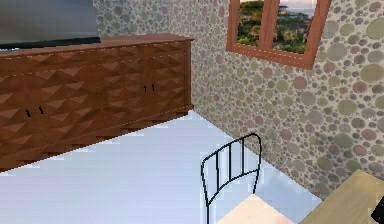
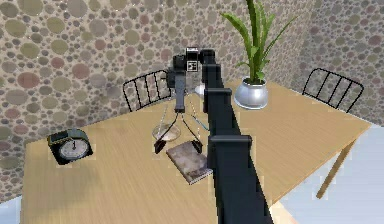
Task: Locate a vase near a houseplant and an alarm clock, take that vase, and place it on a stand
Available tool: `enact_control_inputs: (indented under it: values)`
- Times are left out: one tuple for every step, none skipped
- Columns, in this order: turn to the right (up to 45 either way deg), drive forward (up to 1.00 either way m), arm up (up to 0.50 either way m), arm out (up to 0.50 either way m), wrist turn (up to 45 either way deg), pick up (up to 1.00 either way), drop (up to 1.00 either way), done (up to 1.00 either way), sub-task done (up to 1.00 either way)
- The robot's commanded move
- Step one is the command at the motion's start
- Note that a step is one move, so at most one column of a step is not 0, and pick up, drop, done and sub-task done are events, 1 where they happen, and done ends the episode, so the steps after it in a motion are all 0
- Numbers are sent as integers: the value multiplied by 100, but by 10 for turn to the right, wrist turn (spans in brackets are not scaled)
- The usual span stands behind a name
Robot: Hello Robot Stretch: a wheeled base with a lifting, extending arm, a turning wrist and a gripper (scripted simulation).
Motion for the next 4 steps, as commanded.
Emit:
enact_control_inputs:
  values:
    - [0, 0, 0, 0, 450, 0, 0, 0, 0]
    - [0, 0, 0, 0, 450, 0, 0, 0, 0]
    - [0, 0, 0, 0, 450, 0, 0, 0, 0]
    - [0, 0, 0, 0, 180, 0, 0, 0, 0]
